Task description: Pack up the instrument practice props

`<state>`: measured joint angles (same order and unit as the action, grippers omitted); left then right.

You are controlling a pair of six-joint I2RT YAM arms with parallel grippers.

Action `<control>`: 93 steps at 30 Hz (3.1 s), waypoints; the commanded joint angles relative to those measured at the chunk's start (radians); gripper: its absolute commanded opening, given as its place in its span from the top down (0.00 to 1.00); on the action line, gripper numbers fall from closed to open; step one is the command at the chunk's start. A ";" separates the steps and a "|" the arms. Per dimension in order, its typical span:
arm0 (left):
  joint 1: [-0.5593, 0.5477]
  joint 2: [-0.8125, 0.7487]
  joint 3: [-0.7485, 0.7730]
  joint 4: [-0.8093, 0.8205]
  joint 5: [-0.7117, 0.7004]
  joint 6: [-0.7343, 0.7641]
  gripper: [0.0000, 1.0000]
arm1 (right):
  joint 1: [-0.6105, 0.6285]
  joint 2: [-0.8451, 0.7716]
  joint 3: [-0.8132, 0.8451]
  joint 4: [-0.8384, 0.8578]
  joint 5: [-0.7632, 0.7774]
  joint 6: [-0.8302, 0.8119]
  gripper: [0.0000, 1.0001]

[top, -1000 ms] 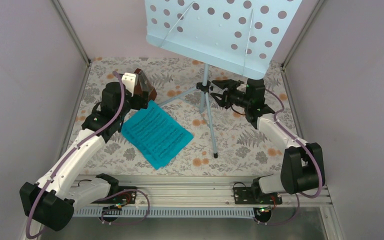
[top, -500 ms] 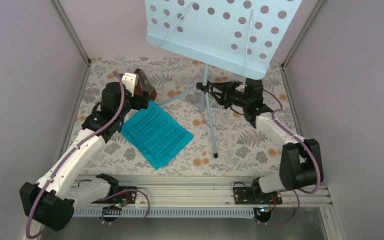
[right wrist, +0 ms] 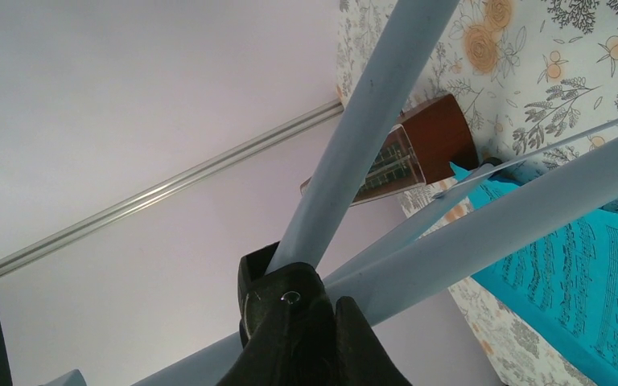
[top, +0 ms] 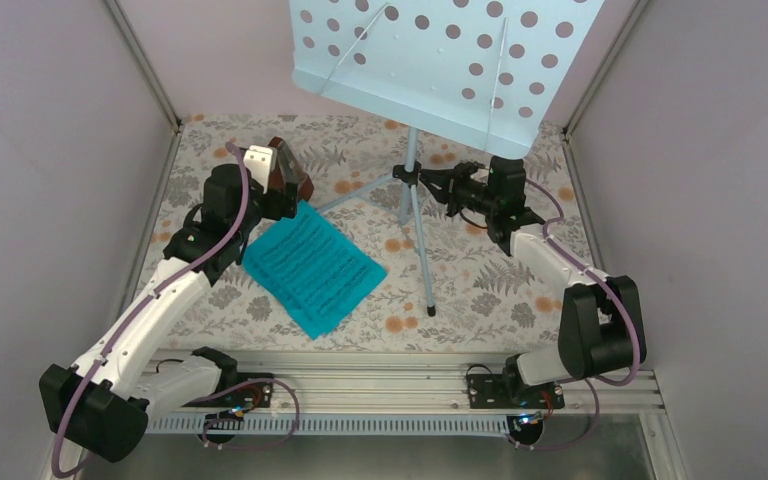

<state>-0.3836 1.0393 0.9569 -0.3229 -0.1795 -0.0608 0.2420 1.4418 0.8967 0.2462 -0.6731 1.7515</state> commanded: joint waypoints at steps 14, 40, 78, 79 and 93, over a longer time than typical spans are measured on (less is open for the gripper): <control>0.003 -0.009 -0.002 0.016 0.021 -0.002 0.00 | 0.013 -0.010 -0.040 0.047 -0.027 0.007 0.66; 0.003 -0.006 -0.009 0.026 0.049 0.006 0.00 | 0.015 -0.119 -0.237 0.233 0.195 -0.729 0.96; 0.004 0.005 -0.011 0.028 0.067 0.009 0.00 | -0.137 -0.203 -0.169 0.143 -0.176 -1.194 0.46; 0.002 0.006 -0.011 0.029 0.066 0.009 0.00 | -0.146 -0.177 -0.154 0.136 -0.201 -1.188 0.49; 0.003 0.004 -0.010 0.029 0.067 0.009 0.00 | -0.172 -0.030 -0.127 0.269 -0.405 -1.139 0.69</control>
<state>-0.3836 1.0435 0.9497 -0.3222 -0.1215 -0.0601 0.0769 1.4010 0.7414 0.4671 -0.9947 0.6090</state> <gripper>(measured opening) 1.000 0.312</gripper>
